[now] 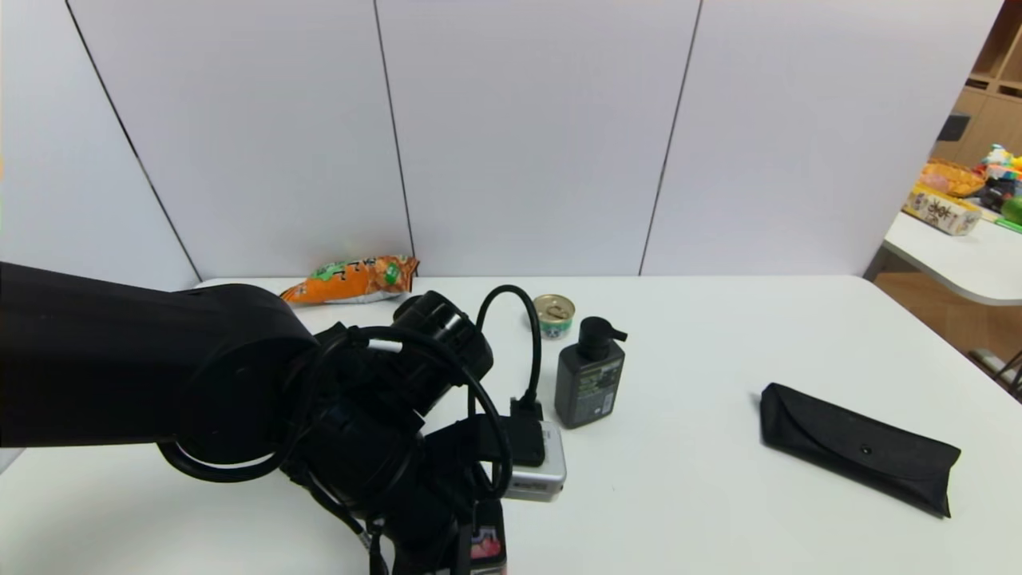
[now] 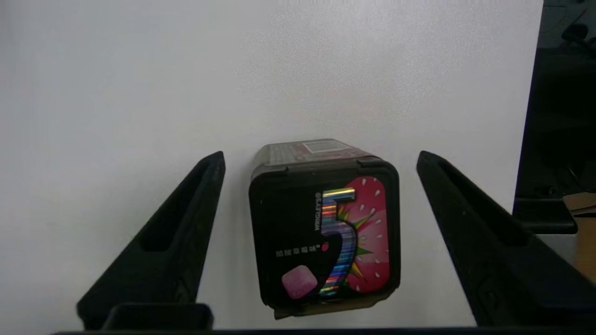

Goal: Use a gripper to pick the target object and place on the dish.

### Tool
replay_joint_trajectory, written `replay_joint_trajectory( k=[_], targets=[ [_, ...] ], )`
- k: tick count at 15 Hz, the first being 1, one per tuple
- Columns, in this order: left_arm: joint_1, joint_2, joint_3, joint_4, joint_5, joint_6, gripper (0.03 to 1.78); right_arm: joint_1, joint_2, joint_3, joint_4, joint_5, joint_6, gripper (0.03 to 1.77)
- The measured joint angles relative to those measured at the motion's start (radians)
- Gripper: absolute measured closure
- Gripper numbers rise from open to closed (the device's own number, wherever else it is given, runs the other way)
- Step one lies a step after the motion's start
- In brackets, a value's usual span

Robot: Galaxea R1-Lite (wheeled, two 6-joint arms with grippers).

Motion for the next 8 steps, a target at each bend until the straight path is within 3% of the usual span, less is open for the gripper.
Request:
replay_joint_trajectory(
  k=[2,5,8],
  targets=[
    [0.000,0.003,-0.006,0.000,0.000,0.000,0.70,0.000,0.000,0.000,0.000,0.000,0.000,0.09],
    [-0.001,0.007,-0.010,0.000,0.000,0.000,1.02,0.000,0.000,0.000,0.000,0.000,0.000,0.09],
    [-0.002,0.008,-0.011,0.001,-0.001,-0.002,1.05,0.000,0.000,0.000,0.000,0.000,0.000,0.09]
  ],
)
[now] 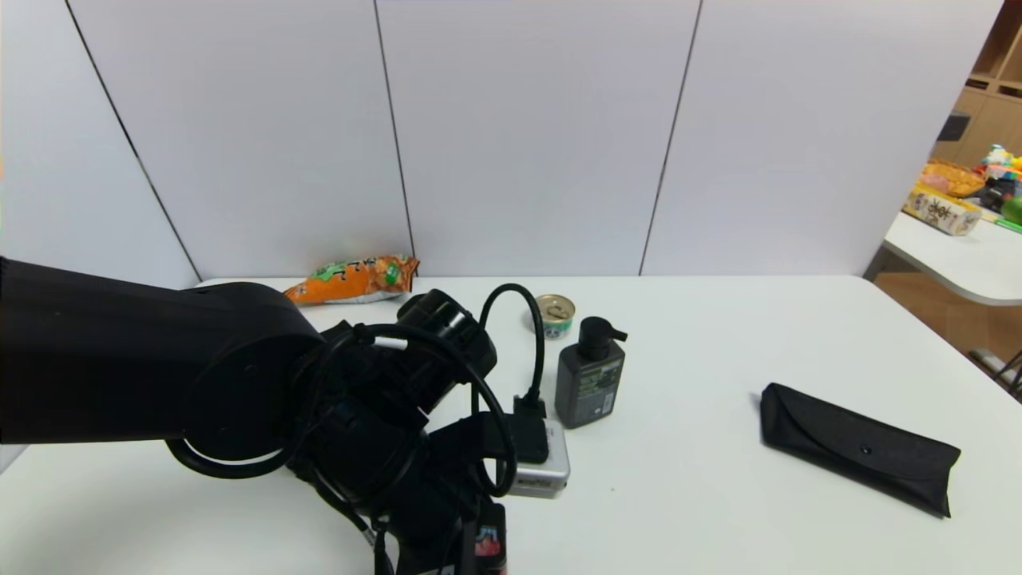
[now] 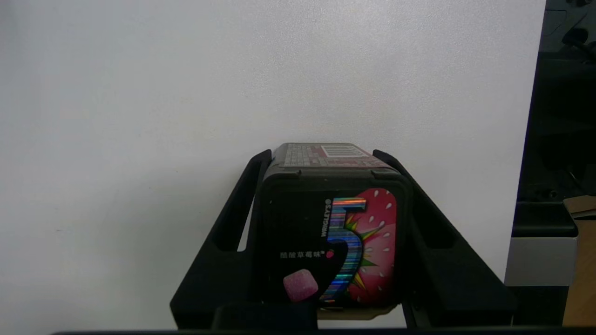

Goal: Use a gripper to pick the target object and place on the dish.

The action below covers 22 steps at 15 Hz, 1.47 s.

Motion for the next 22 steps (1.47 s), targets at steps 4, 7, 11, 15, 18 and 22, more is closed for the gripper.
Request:
replay_joint_trajectory(
  k=[4,7,11,15,18,22],
  targets=[
    [0.002,-0.011,-0.003,0.009,0.003,-0.001,1.05,0.000,0.000,0.000,0.000,0.000,0.000,0.09],
    [0.010,-0.049,-0.013,0.009,0.041,0.000,1.05,0.000,0.000,0.000,0.000,0.000,0.000,0.09],
    [0.106,-0.120,-0.017,0.009,0.094,0.013,1.05,0.000,0.000,0.000,0.000,0.000,0.000,0.09],
    [0.271,-0.164,-0.036,0.002,0.119,0.033,1.05,0.000,0.000,0.000,0.000,0.000,0.000,0.09],
    [0.416,-0.169,-0.070,-0.001,0.122,0.054,1.05,0.000,0.000,0.000,0.000,0.000,0.000,0.09],
    [0.553,-0.128,-0.085,-0.035,0.121,0.055,1.05,0.000,0.000,0.000,0.000,0.000,0.000,0.09]
  ],
)
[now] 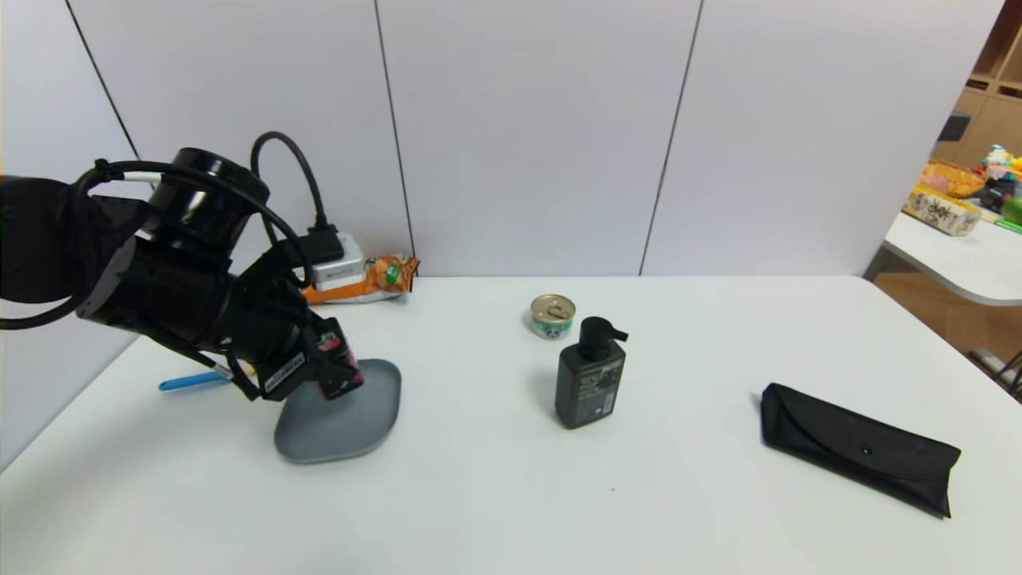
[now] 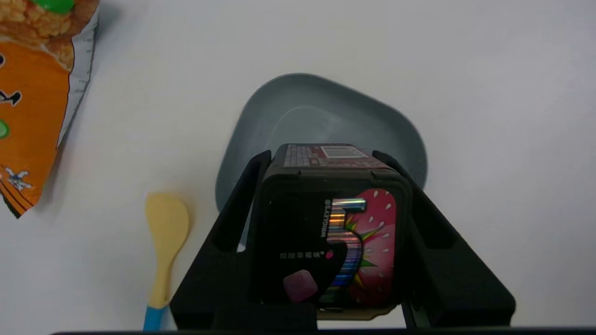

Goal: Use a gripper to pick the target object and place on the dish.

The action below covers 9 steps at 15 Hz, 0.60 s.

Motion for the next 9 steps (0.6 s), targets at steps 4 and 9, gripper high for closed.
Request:
replay_joint_trajectory(
  k=[4,9],
  targets=[
    [0.037,0.050,0.013,-0.003,-0.009,-0.004,1.05,0.000,0.000,0.000,0.000,0.000,0.000,0.09],
    [0.041,0.101,0.037,-0.001,-0.039,-0.004,1.05,0.000,0.000,0.000,0.000,0.000,0.000,0.09]
  ],
)
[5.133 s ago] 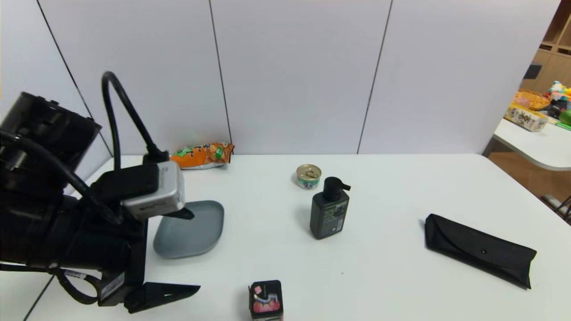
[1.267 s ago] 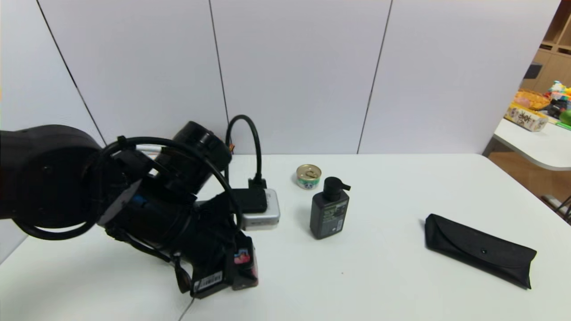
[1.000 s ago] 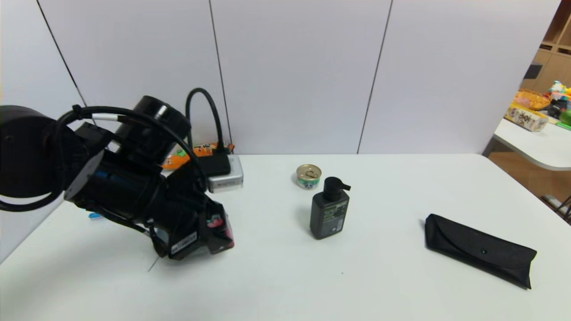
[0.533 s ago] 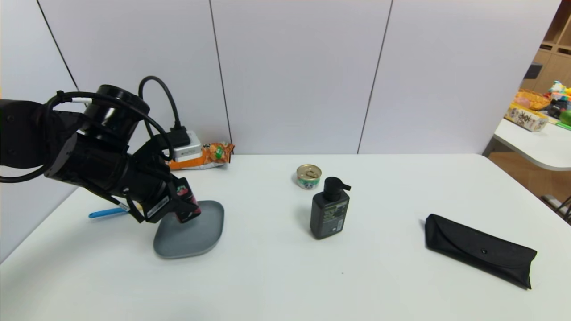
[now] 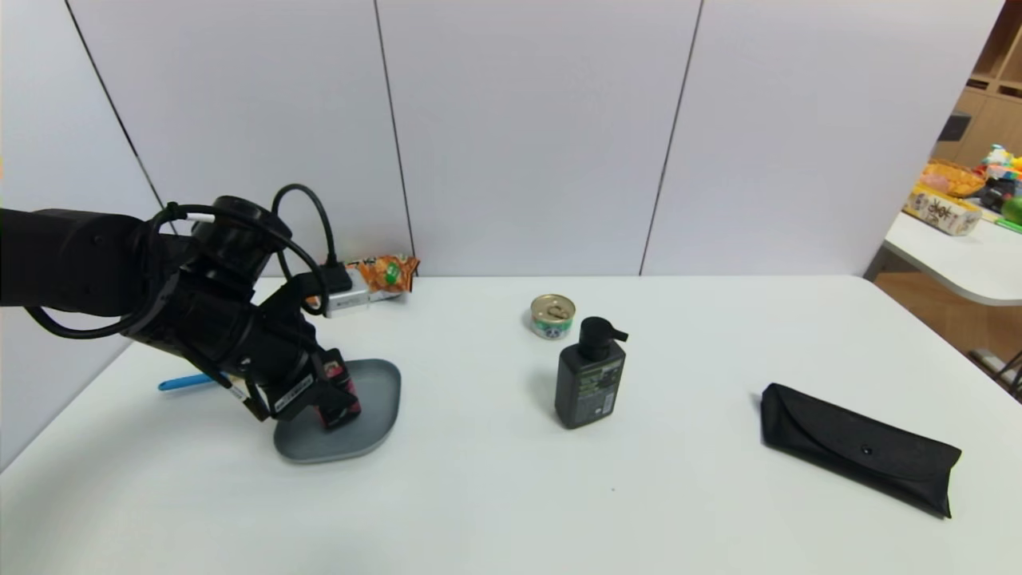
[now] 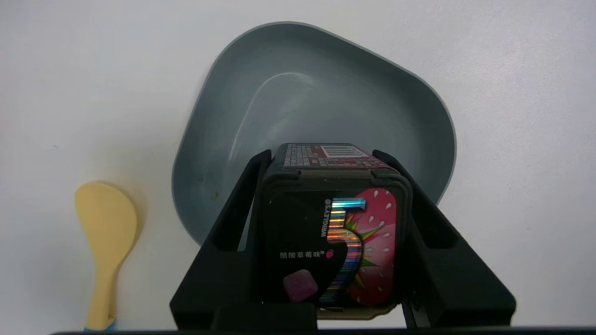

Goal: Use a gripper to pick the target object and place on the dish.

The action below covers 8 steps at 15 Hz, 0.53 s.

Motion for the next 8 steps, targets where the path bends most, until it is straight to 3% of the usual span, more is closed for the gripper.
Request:
replay_joint_trajectory(
  k=[8],
  targets=[
    [0.000,0.025,0.008,-0.002,-0.010,0.003,1.00,0.000,0.000,0.000,0.000,0.000,0.000,0.09]
  ],
)
